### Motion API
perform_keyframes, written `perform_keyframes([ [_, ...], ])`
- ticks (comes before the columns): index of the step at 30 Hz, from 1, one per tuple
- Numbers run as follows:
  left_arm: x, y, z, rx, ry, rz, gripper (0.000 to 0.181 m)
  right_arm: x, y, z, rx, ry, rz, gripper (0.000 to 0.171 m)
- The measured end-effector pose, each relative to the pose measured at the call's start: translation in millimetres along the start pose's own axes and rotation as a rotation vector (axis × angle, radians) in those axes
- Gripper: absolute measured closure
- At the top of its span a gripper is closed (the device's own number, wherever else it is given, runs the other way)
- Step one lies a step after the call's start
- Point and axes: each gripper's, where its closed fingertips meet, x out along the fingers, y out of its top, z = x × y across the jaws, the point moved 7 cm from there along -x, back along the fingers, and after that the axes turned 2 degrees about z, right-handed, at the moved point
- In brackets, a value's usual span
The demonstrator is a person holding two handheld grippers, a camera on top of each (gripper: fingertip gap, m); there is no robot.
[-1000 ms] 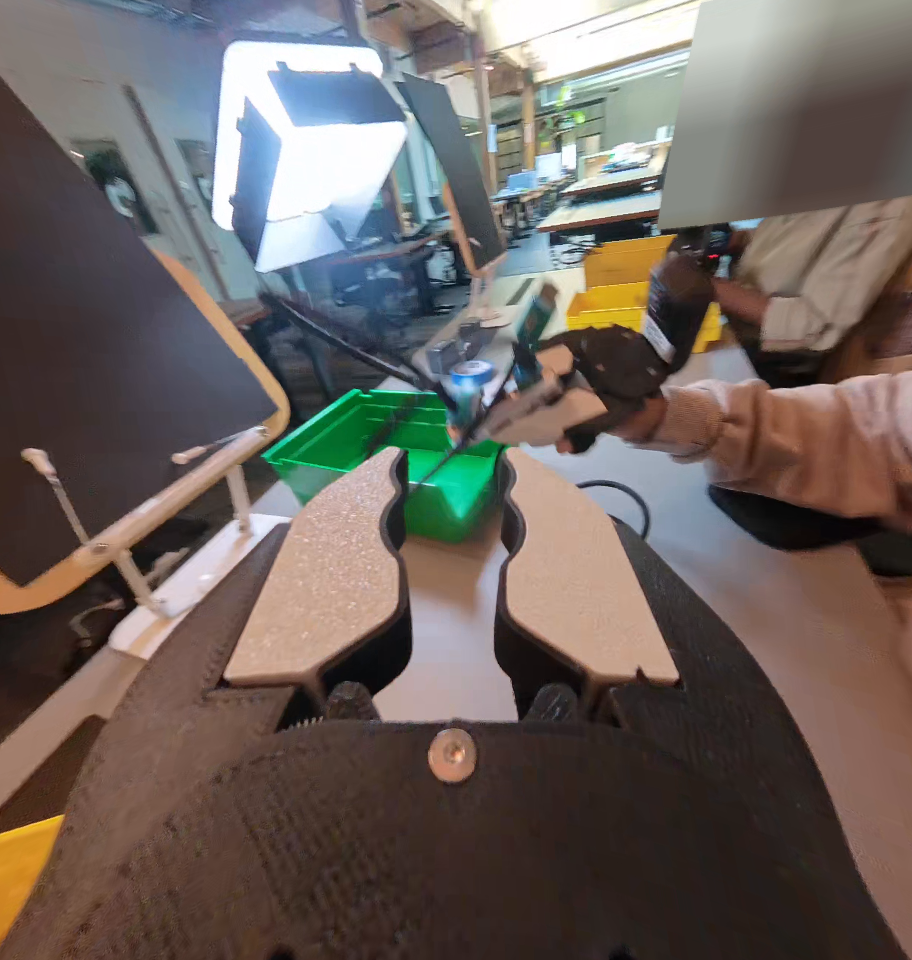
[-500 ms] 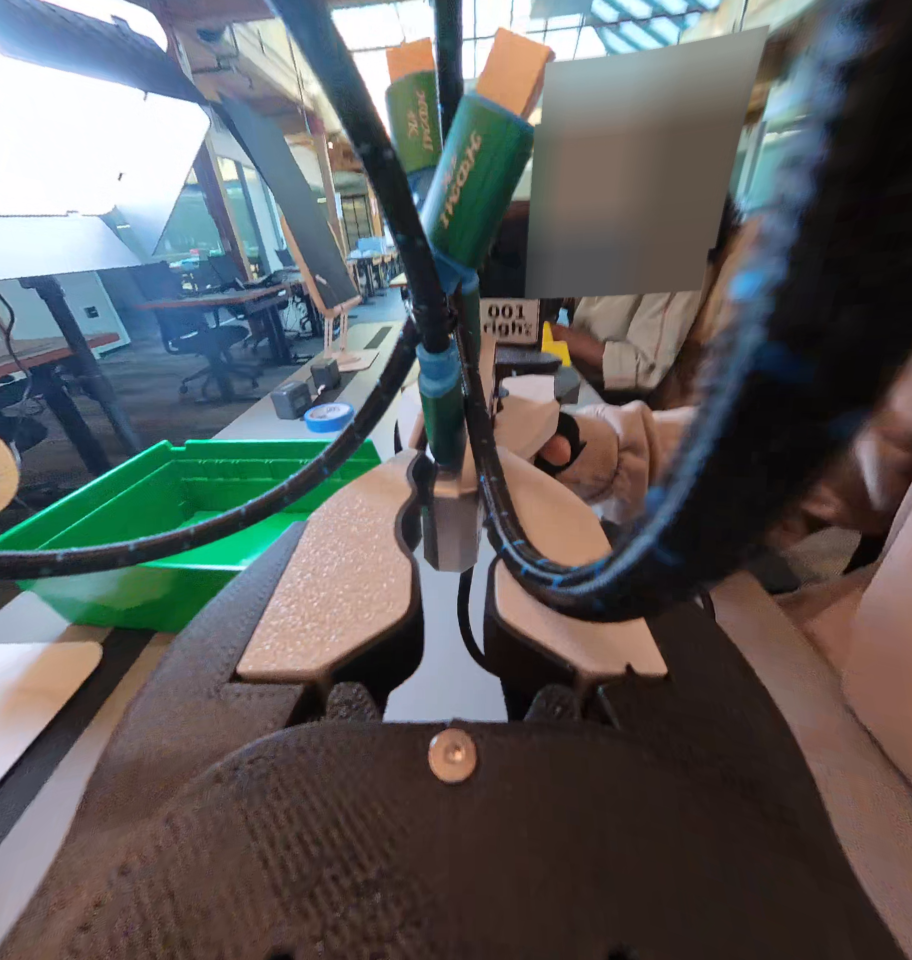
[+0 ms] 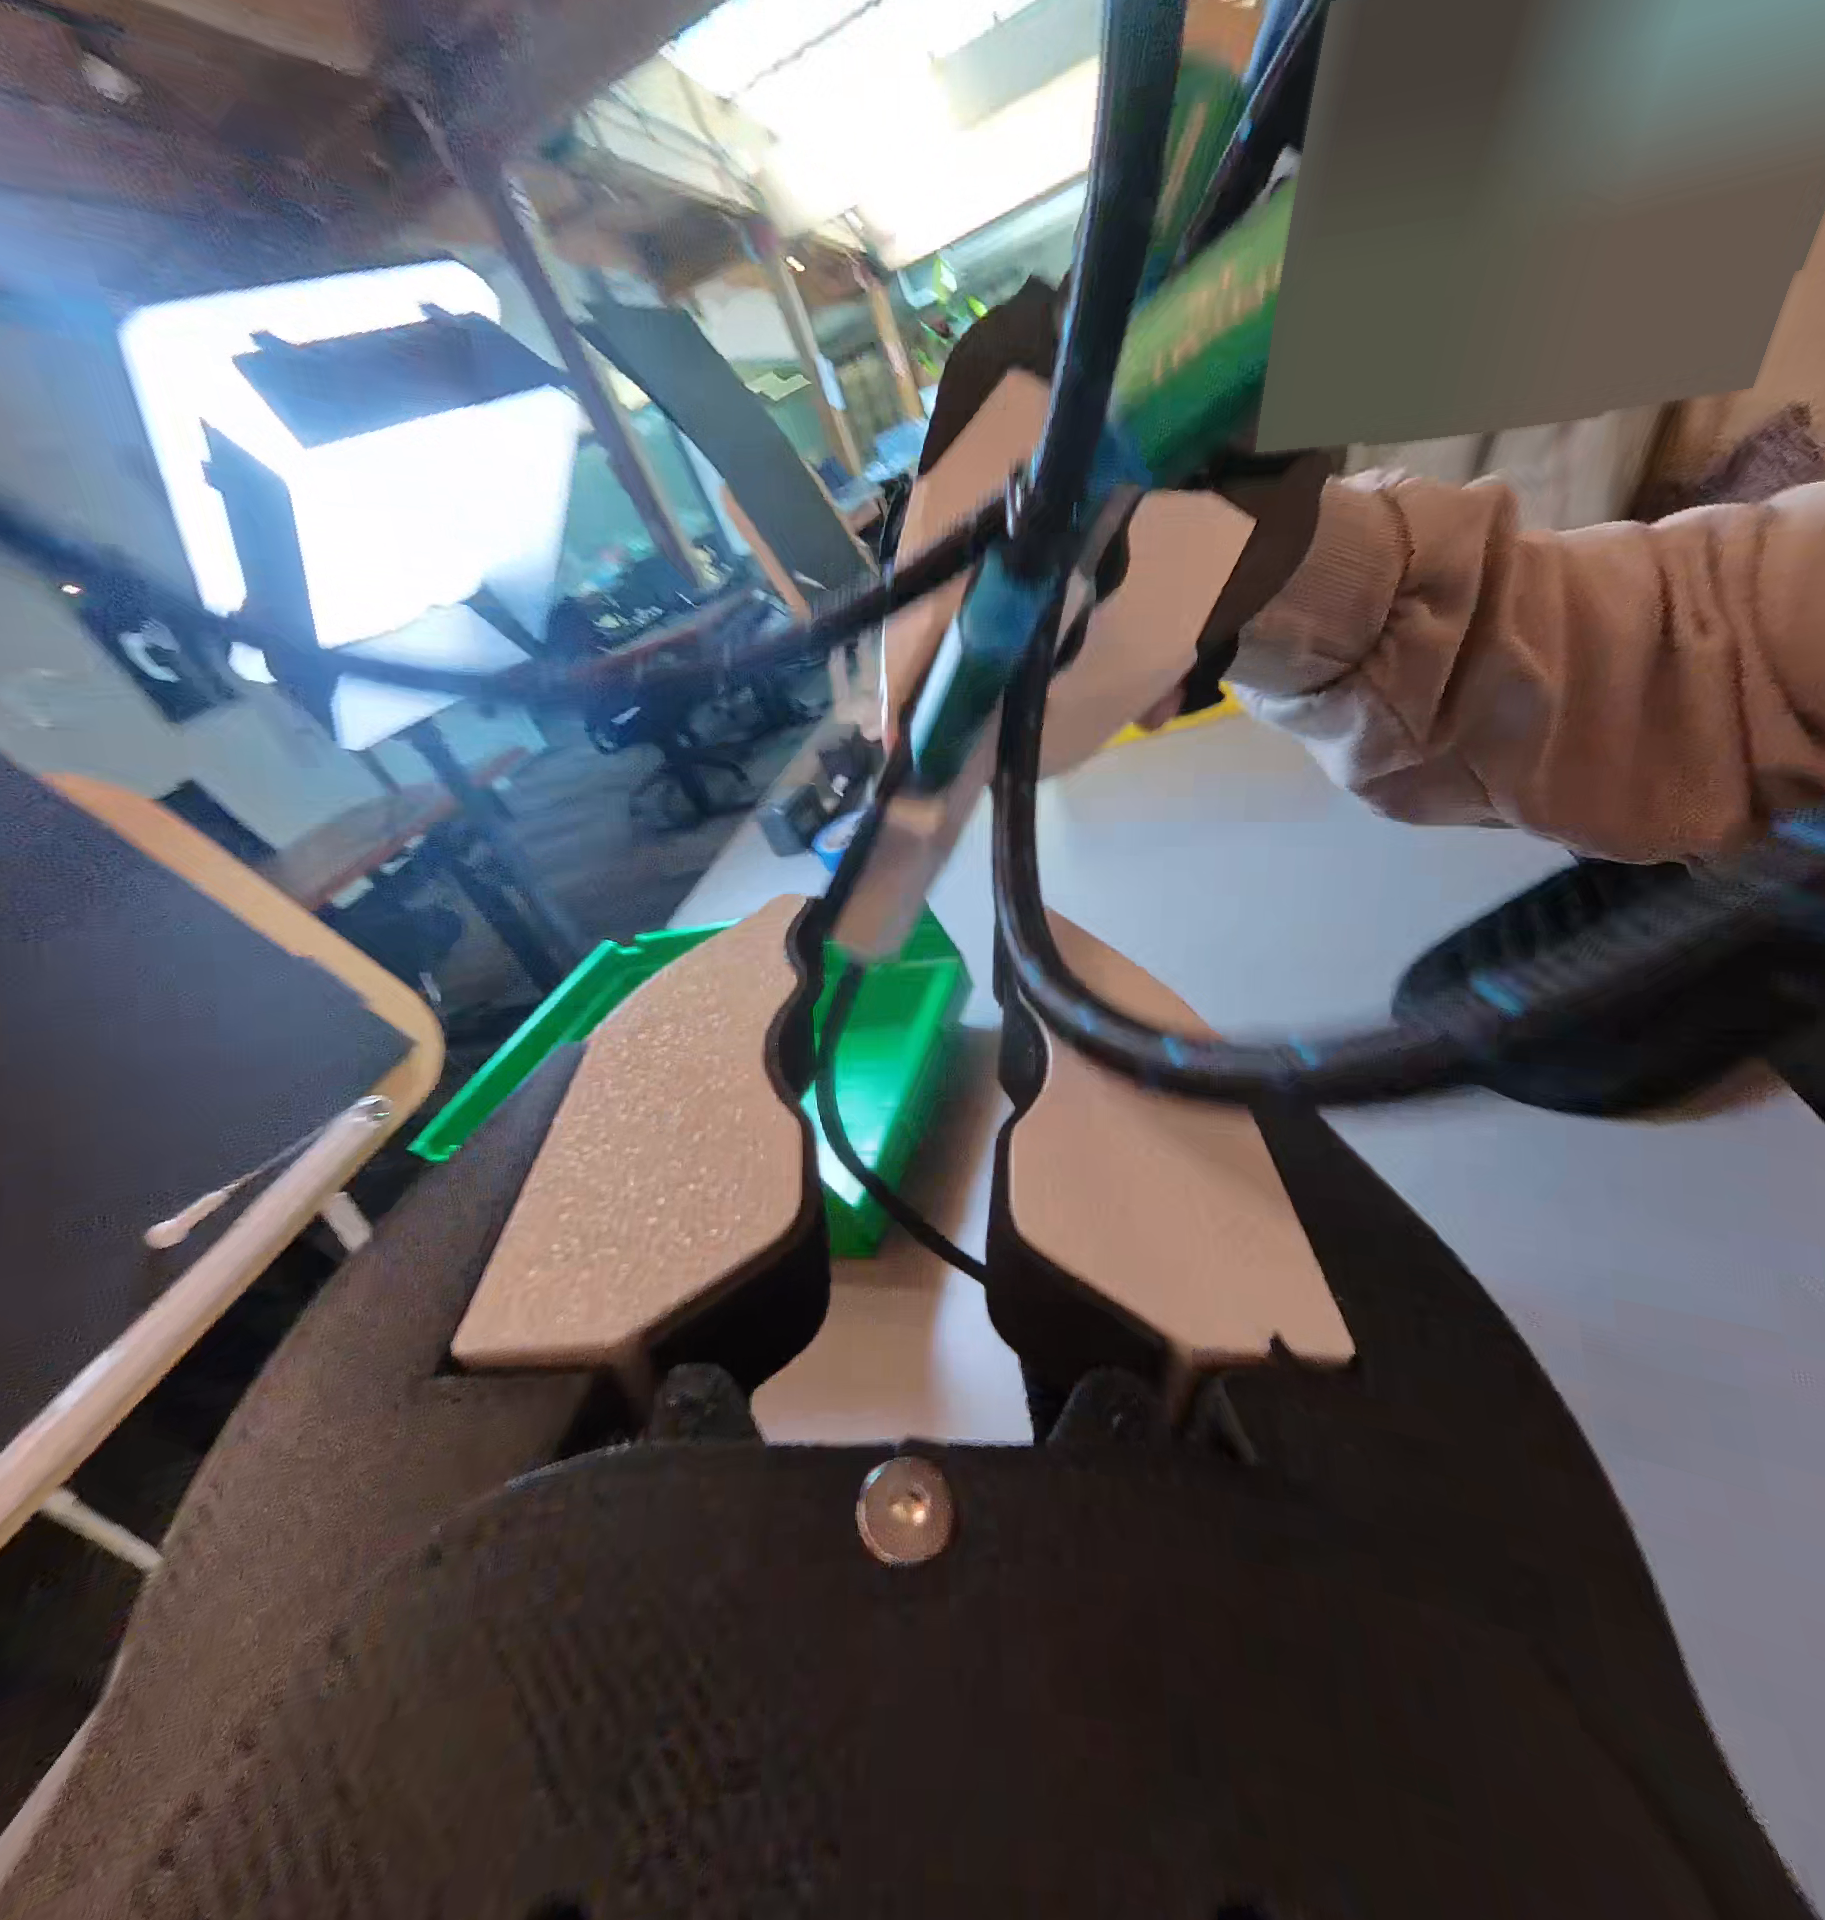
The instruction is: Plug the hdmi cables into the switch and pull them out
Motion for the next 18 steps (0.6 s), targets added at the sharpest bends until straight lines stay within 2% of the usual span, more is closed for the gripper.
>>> perform_keyframes([
  [4,-21,1,-25,-0.095,0.124,0.054,0.144,-6,20,68,-0.132,-0.1,-0.104,0.15],
  [9,-31,-7,-37,-0.148,0.186,0.037,0.14,2,-18,139,-0.252,-0.369,-0.247,0.15],
  [13,-37,-13,-45,-0.163,0.21,0.005,0.137,8,-89,150,-0.125,-0.478,-0.261,0.15],
  [18,-44,-28,-57,-0.191,0.253,-0.051,0.135,25,-224,105,0.077,-0.577,-0.398,0.149],
])
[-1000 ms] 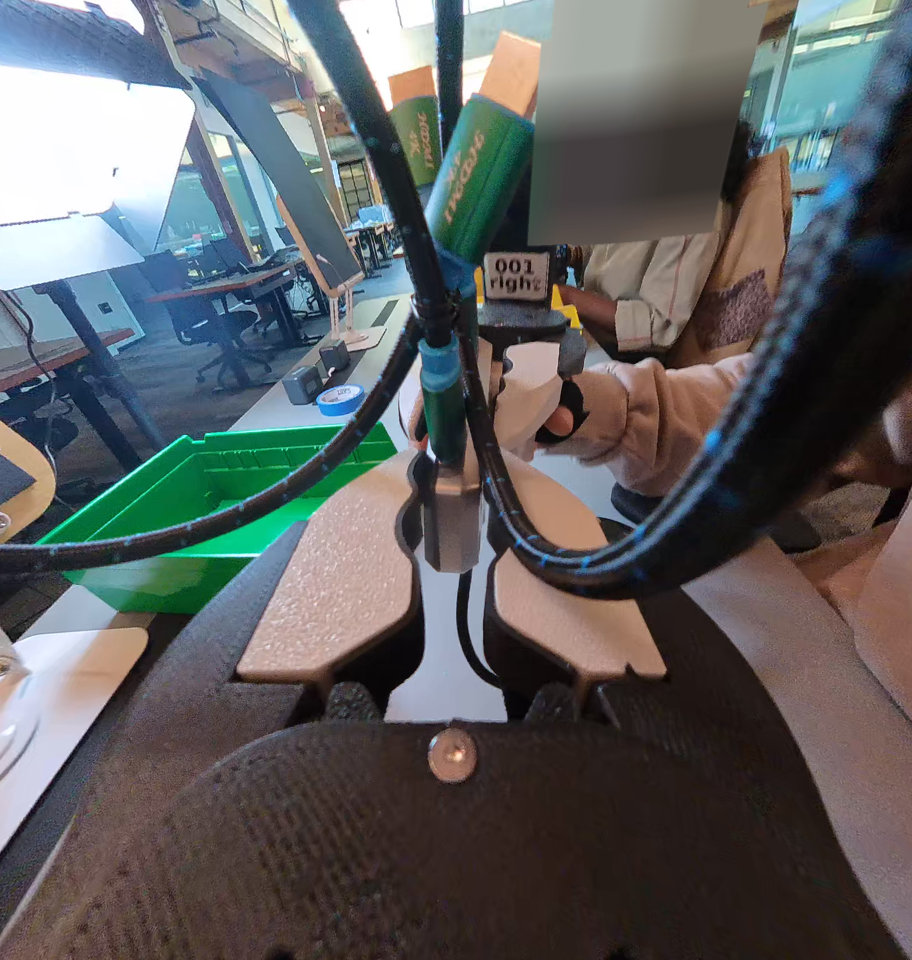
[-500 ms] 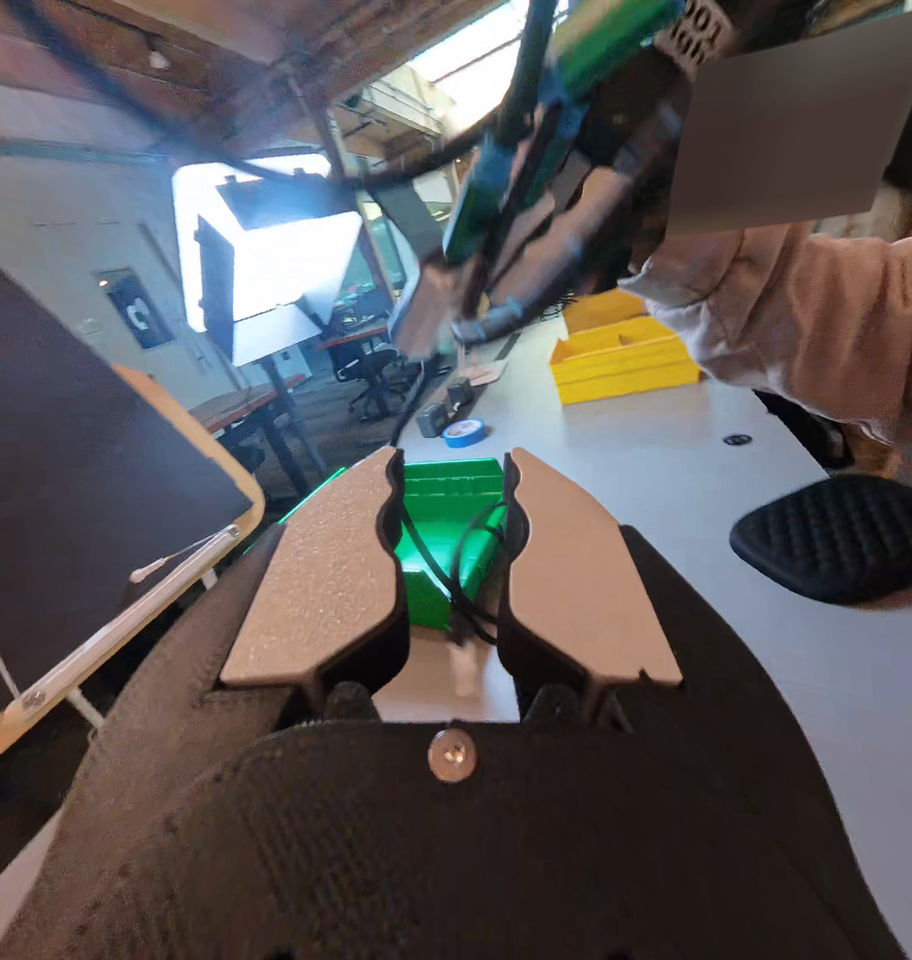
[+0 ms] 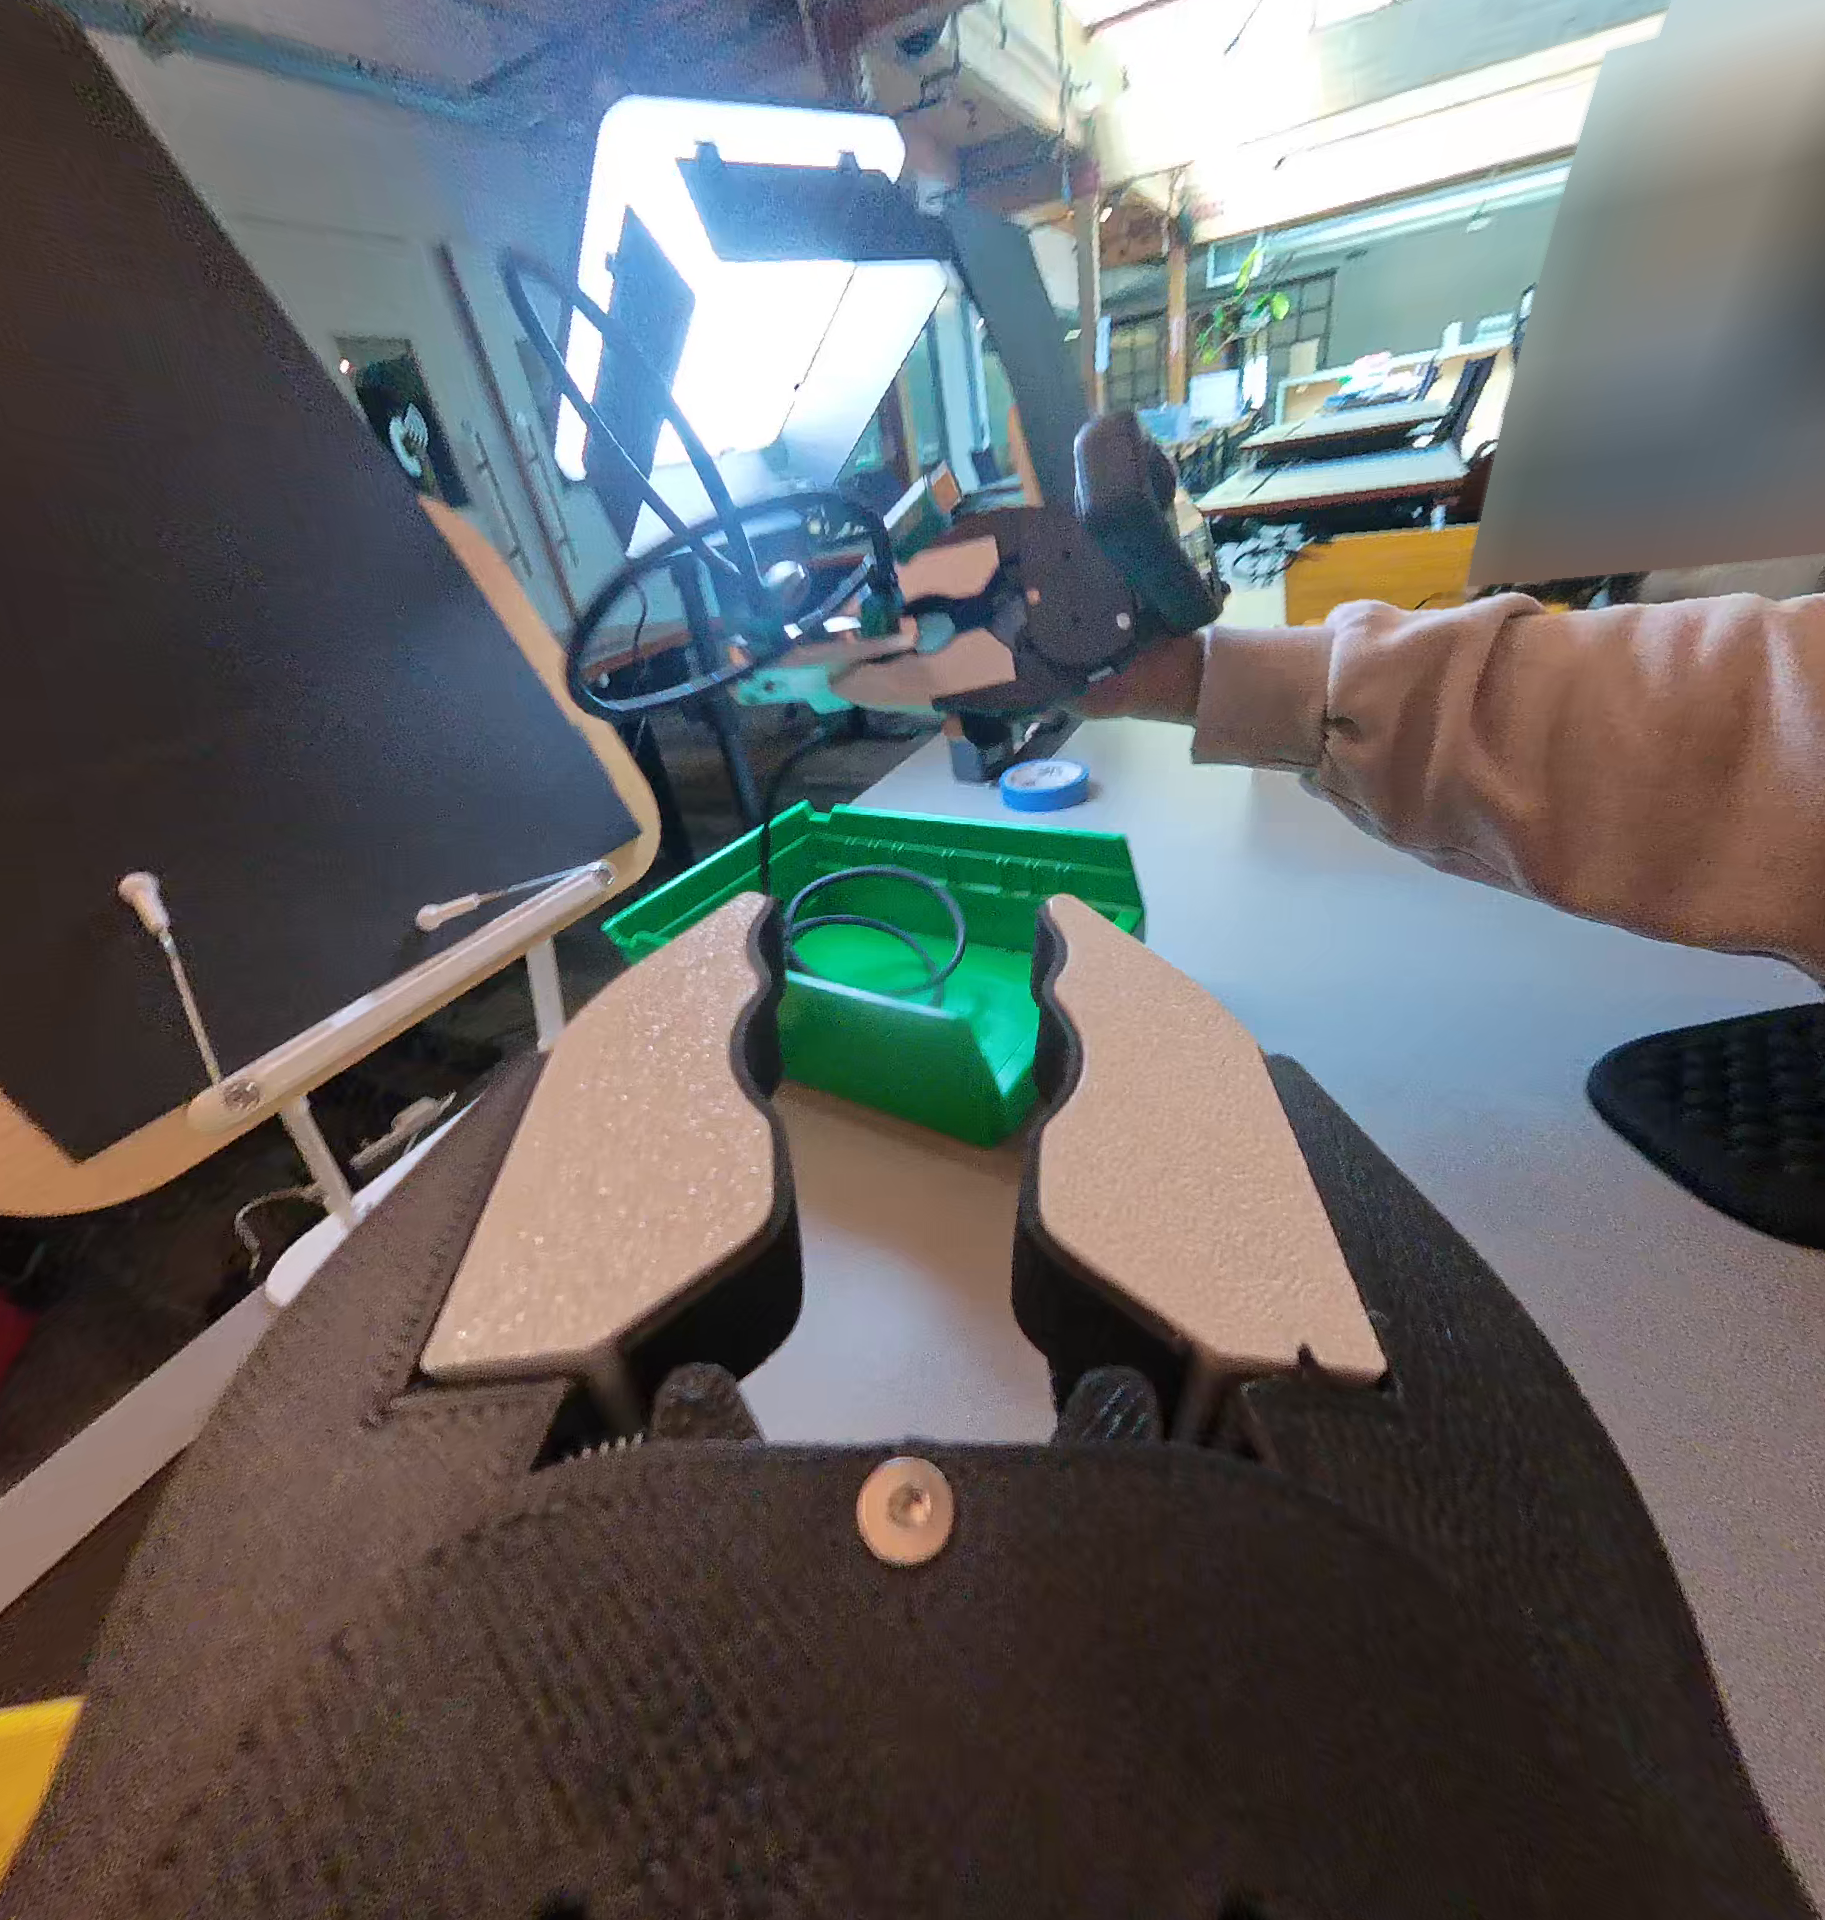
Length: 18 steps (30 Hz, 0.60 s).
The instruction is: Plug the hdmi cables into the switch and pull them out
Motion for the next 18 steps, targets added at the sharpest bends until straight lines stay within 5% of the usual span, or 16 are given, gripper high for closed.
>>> perform_keyframes([
  [5,-7,-22,-25,-0.019,0.07,-0.107,0.139,25,-100,-52,-0.033,0.037,-0.487,0.149],
  [11,-24,-32,-47,-0.078,0.131,-0.103,0.141,32,-104,-65,-0.105,0.258,-0.766,0.132],
  [18,-59,-25,-69,-0.064,0.252,-0.187,0.138,-37,-53,-47,0.183,0.445,-0.541,0.123],
])
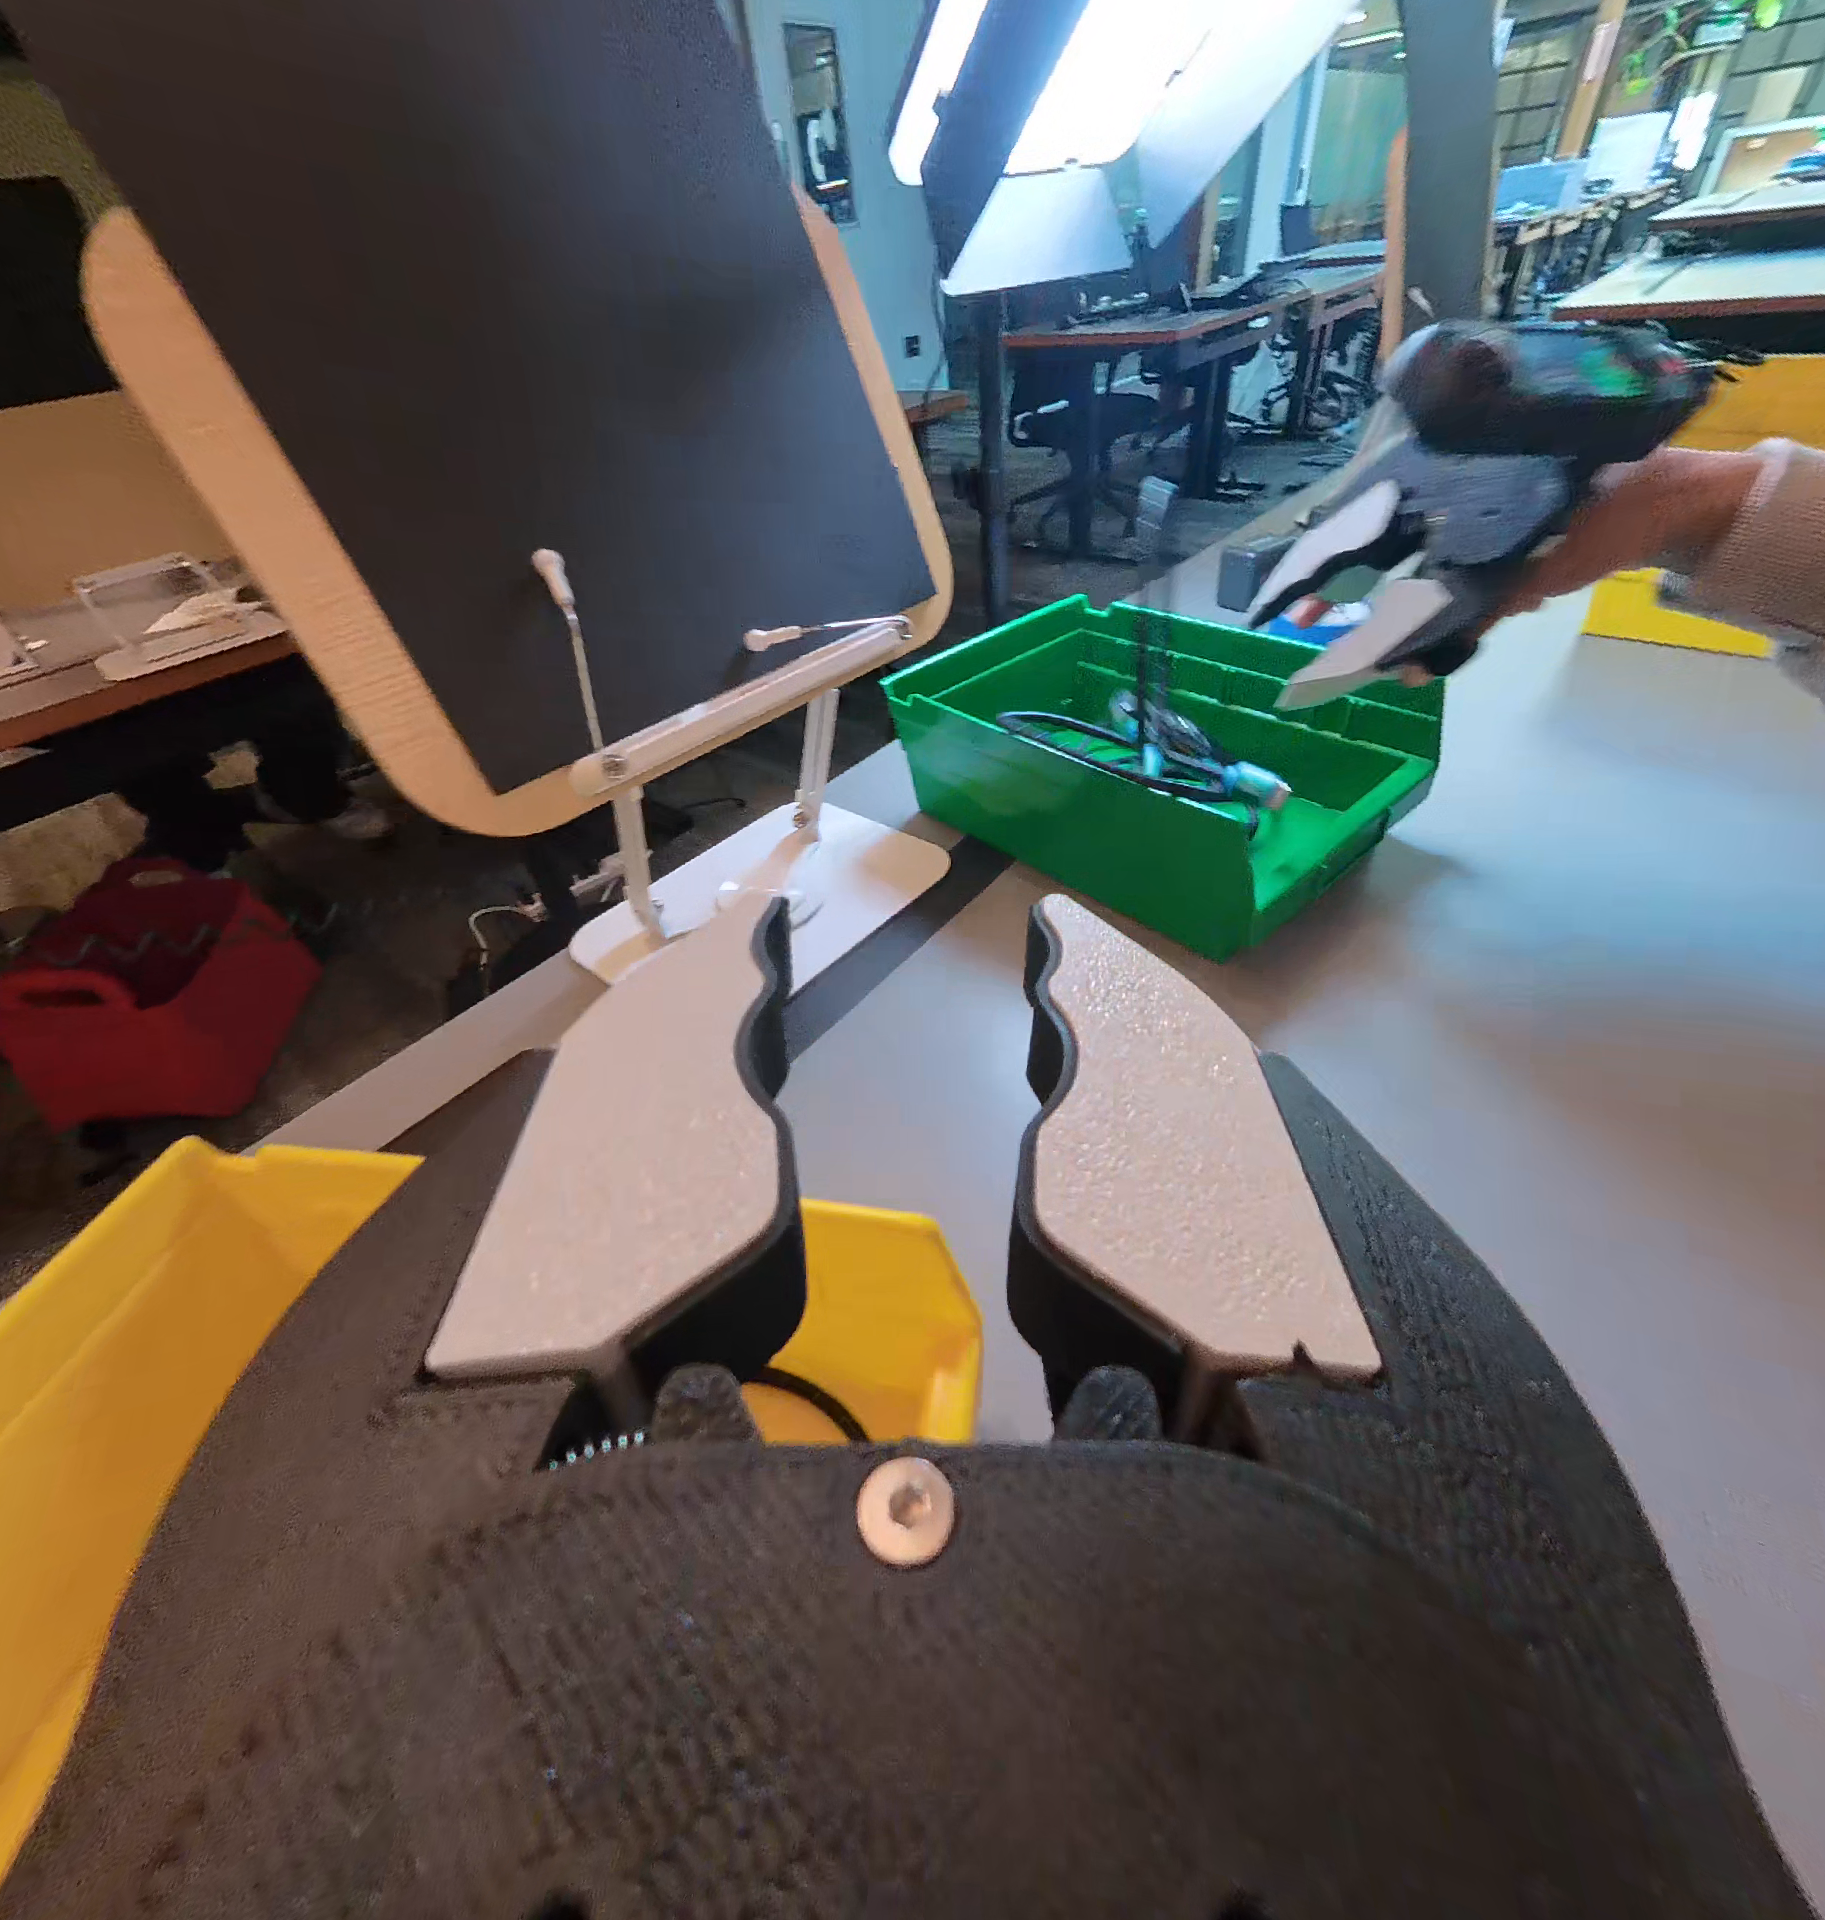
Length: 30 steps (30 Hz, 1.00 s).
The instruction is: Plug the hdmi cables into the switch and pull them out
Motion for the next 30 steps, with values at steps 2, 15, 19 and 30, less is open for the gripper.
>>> perform_keyframes([
  [2,-10,3,-13,-0.016,0.035,0.004,0.138,-35,3,-11,0.083,0.011,0.163,0.125],
  [15,-26,-69,-115,0.196,0.259,-0.841,0.141,-119,50,-67,0.316,0.038,0.773,0.136],
  [19,-17,-90,-162,0.131,0.325,-0.98,0.143,-102,57,-77,0.327,0.095,0.792,0.137],
  [30,4,-174,-199,-0.3,0.075,-1.495,0.115,-68,50,-95,0.3,0.209,0.727,0.138],
])
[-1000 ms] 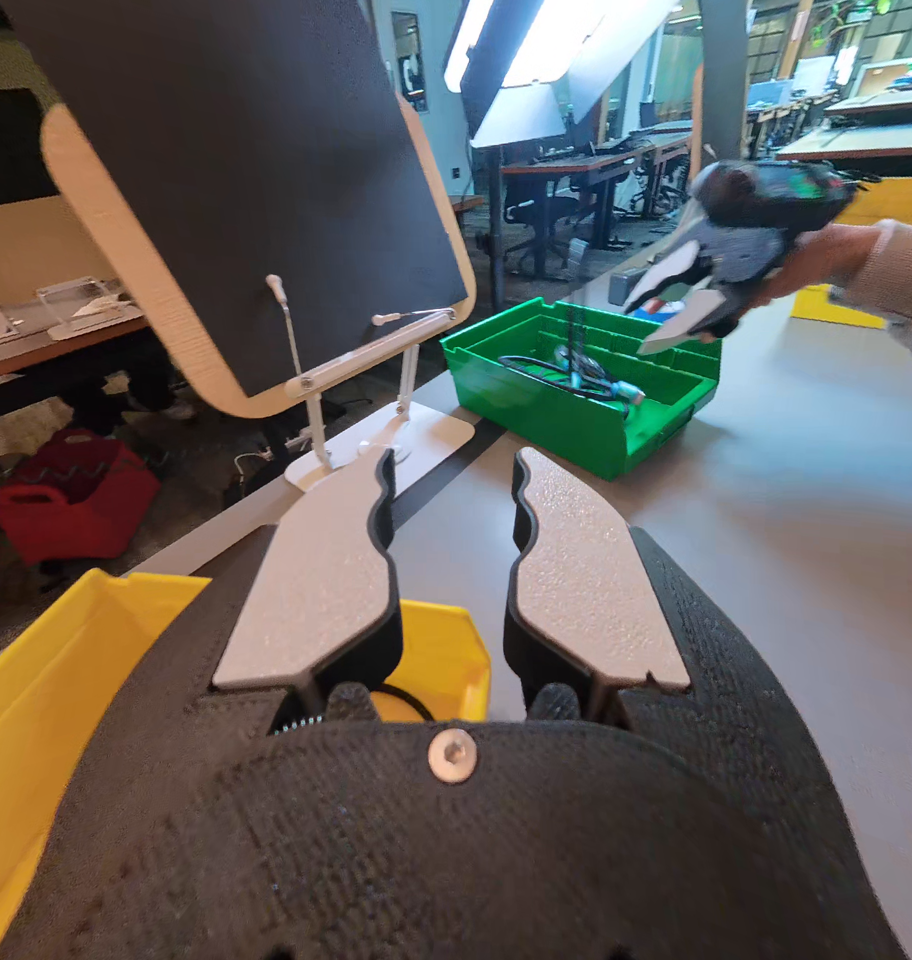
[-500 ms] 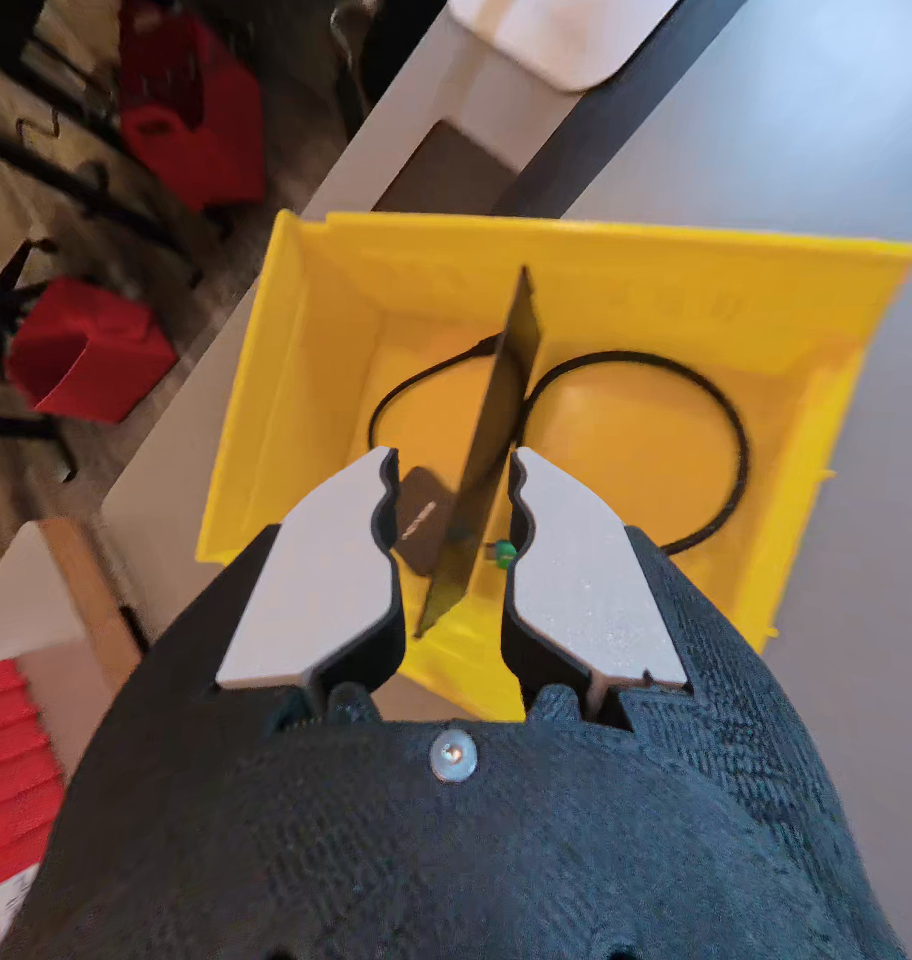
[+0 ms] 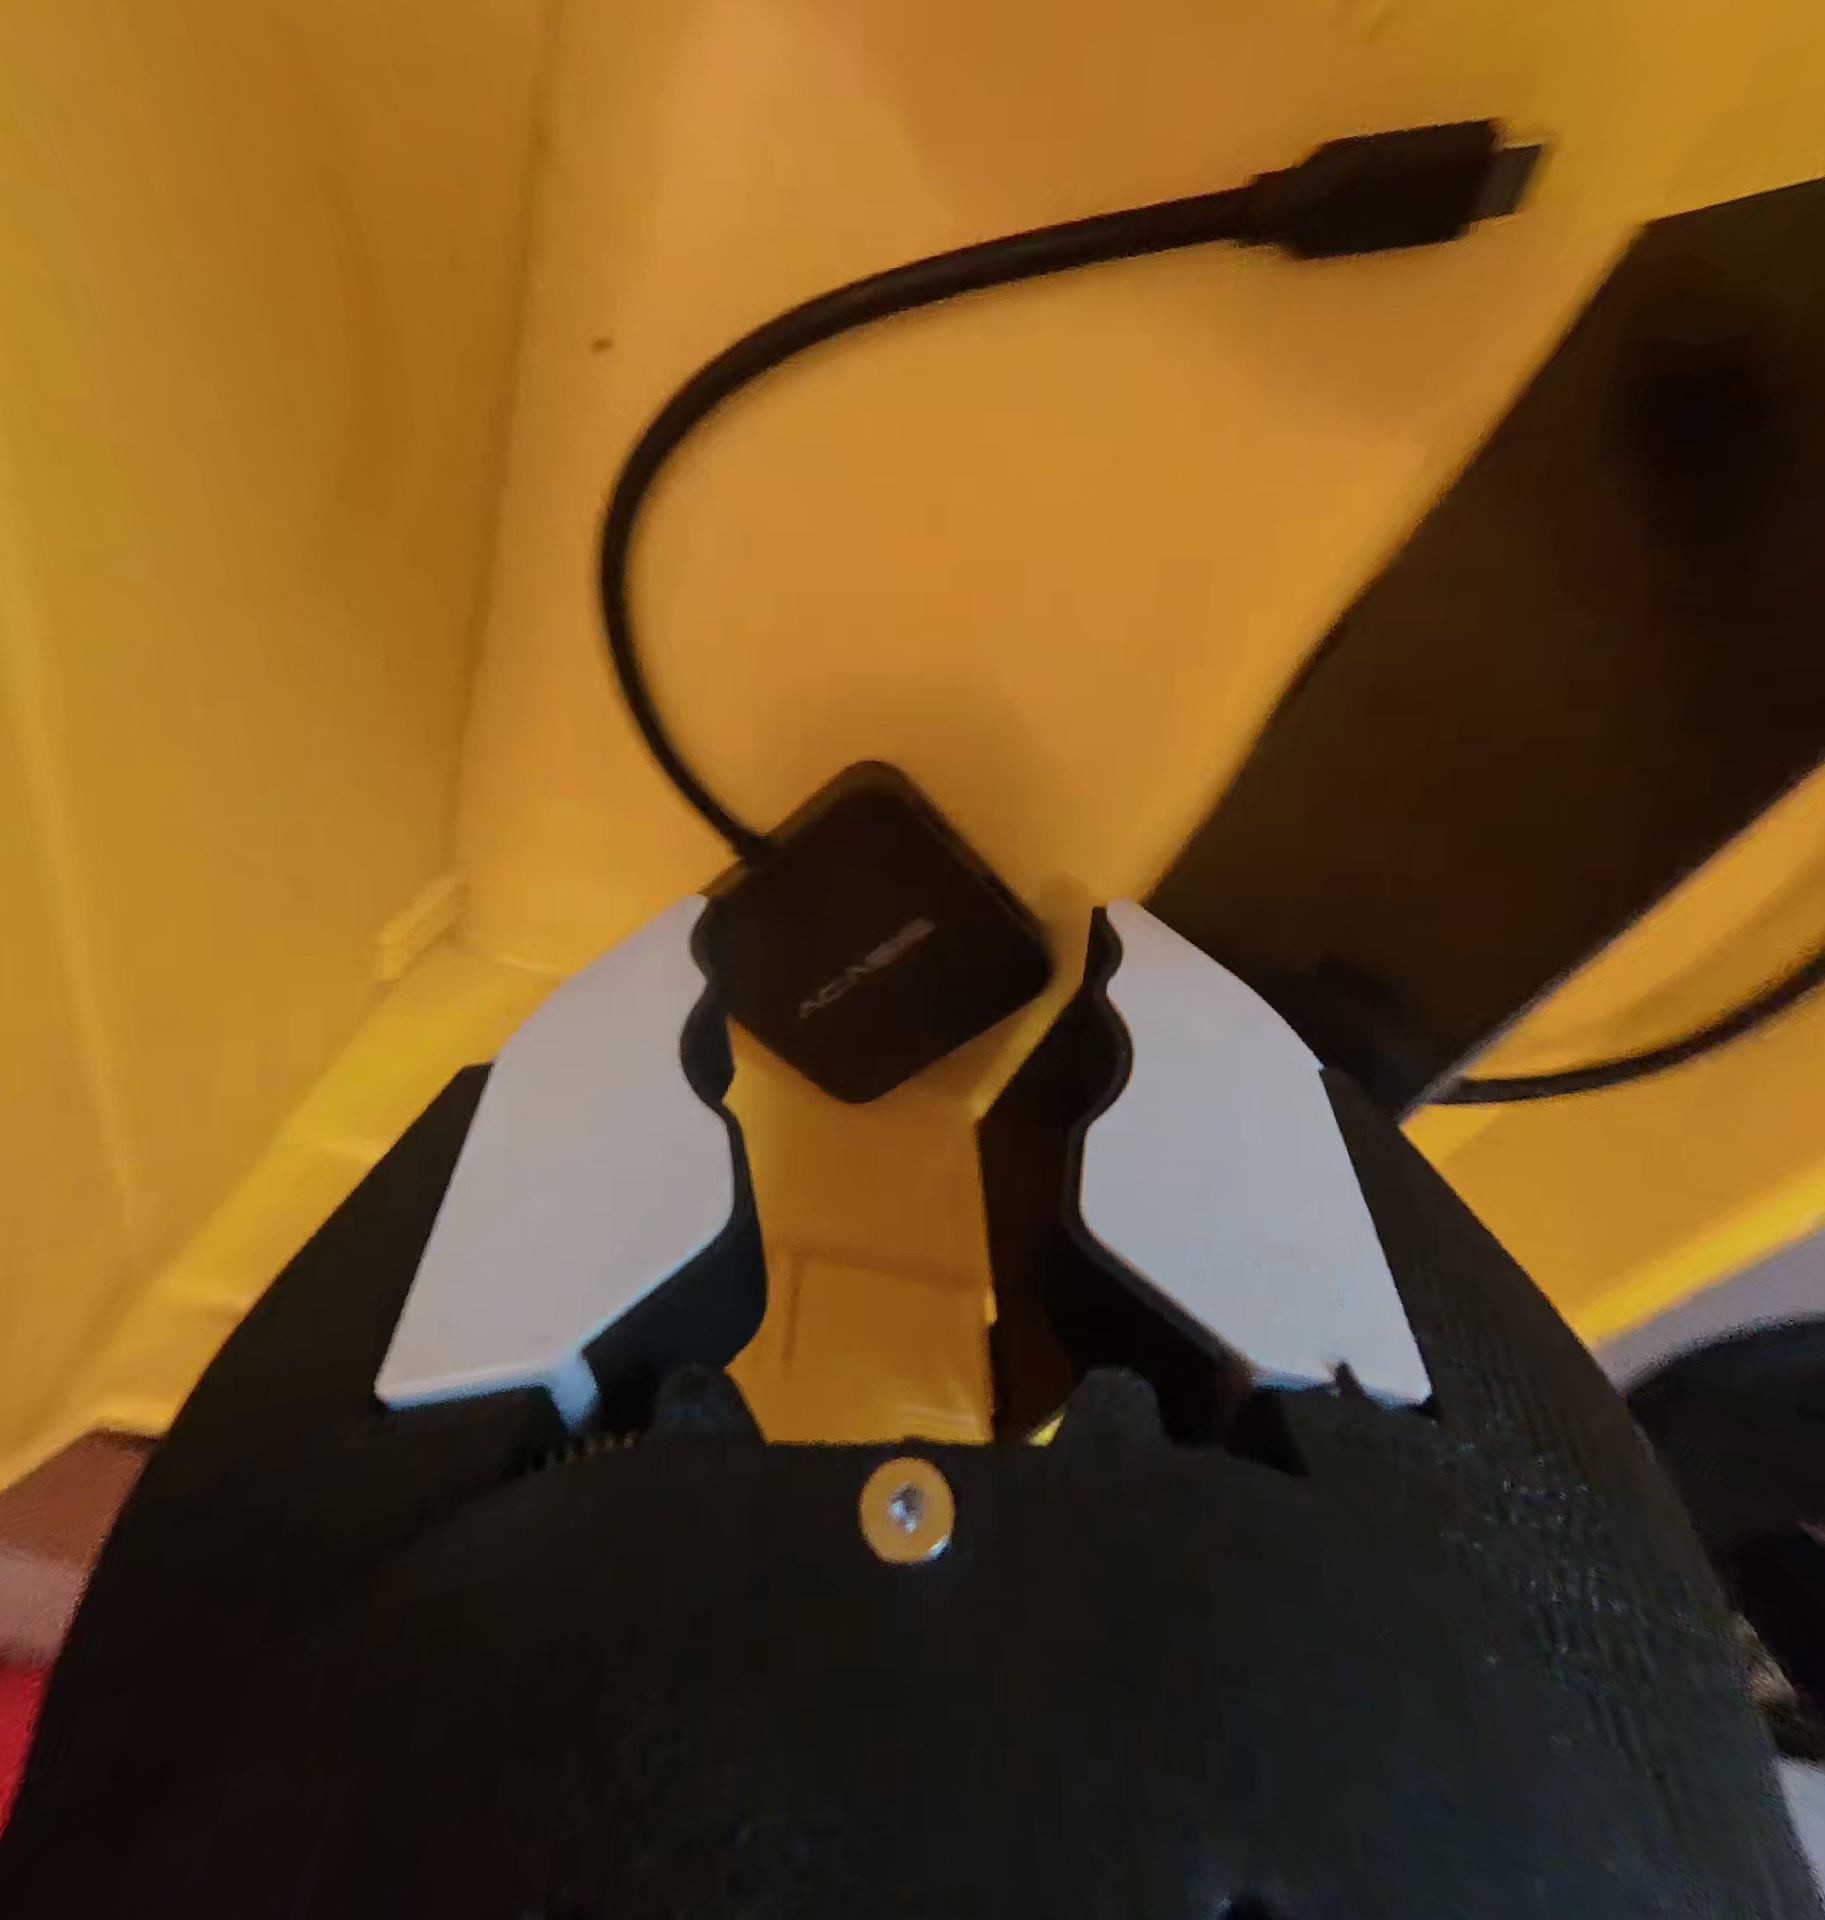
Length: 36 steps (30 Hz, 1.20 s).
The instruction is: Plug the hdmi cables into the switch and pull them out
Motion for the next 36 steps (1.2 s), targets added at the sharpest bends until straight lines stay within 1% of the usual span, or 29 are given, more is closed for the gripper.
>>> perform_keyframes([
  [1,-1,3,1,-0.005,-0.064,0.021,0.119,1,-1,1,0.007,0.005,-0.002,0.138],
  [2,-3,5,-3,-0.032,-0.087,0.04,0.119,2,-2,2,0.012,0.01,-0.003,0.138],
  [3,-4,5,-12,-0.069,-0.062,0.032,0.121,3,-3,3,0.017,0.011,-0.003,0.138],
  [4,-2,3,-18,-0.086,-0.035,-0.003,0.121,4,-4,4,0.021,0.012,-0.002,0.139],
  [7,11,-3,-19,-0.021,-0.009,-0.127,0.115,6,-8,6,0.035,0.017,-0.004,0.139],
  [9,18,-1,-13,-0.025,-0.061,-0.138,0.112,7,-11,7,0.042,0.019,-0.011,0.14],
  [12,24,3,-13,0.003,0.0,-0.15,0.112,10,-17,6,0.042,0.017,-0.032,0.14],
  [14,24,6,-13,-0.005,0.026,-0.171,0.116,11,-19,5,0.04,0.018,-0.039,0.14],
  [15,24,8,-11,0.009,0.034,-0.174,0.121,12,-19,4,0.036,0.017,-0.042,0.141],
  [18,23,9,-7,0.042,0.052,-0.18,0.127,10,-17,2,0.006,0.002,-0.049,0.141],
  [22,13,11,-6,0.084,0.11,-0.114,0.128,1,-11,2,-0.03,-0.029,-0.037,0.142],
  [26,-25,10,-7,0.082,0.146,0.043,0.129,-6,-7,5,-0.014,-0.041,-0.015,0.144],
  [28,-54,9,-6,0.091,0.189,0.147,0.129,-8,-5,4,-0.018,-0.044,-0.003,0.144],
  [30,-87,8,4,0.114,0.209,0.294,0.129,-9,-1,1,-0.03,-0.044,0.011,0.144],
  [33,-137,5,39,0.19,0.178,0.562,0.129,-7,5,-9,-0.051,-0.024,0.031,0.144],
  [36,-167,-2,96,0.301,0.079,0.795,0.129,0,11,-26,-0.069,0.018,0.044,0.144],
])
